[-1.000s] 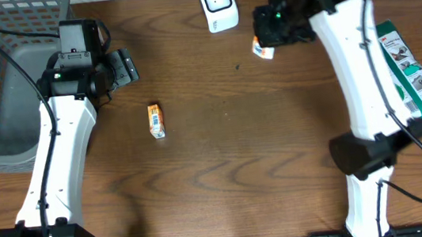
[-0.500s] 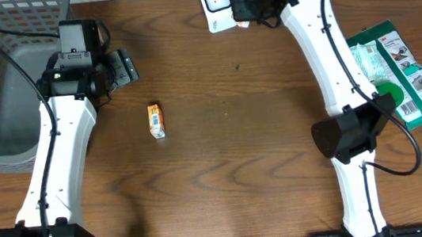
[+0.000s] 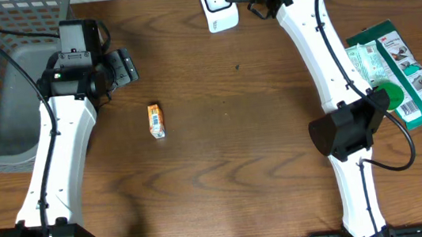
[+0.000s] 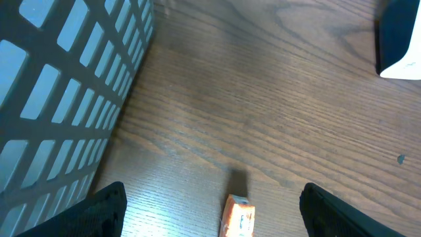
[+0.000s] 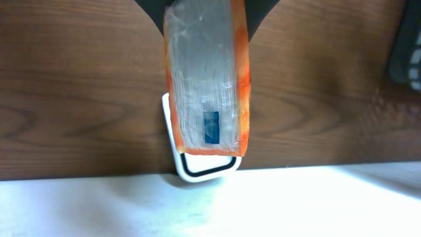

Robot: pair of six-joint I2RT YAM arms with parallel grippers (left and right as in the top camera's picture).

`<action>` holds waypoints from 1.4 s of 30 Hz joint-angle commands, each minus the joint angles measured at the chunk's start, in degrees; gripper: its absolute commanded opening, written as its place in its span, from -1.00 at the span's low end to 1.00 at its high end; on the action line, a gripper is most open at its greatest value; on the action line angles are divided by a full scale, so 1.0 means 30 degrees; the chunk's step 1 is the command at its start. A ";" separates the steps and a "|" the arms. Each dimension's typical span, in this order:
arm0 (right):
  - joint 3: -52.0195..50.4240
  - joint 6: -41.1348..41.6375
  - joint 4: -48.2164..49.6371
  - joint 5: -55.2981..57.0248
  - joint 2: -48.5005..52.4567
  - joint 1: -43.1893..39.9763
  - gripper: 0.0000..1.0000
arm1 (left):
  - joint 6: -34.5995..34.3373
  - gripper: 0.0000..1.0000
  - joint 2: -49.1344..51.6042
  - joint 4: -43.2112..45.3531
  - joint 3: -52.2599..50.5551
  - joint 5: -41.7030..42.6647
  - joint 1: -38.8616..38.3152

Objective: Scan the item barcode
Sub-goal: 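Hold the tissue pack barcode against the scanner face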

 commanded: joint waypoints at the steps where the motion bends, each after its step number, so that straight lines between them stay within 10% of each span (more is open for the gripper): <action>1: 0.0444 0.0255 0.0153 0.1115 0.0641 0.0517 -0.98 | 0.0197 0.70 -0.0189 -0.0051 0.0270 -0.0233 0.0051; 42: 0.0036 -0.1829 0.5333 0.3286 0.5559 0.0882 -0.98 | 0.0197 0.71 -0.0197 -0.0051 0.0262 -0.0240 0.0051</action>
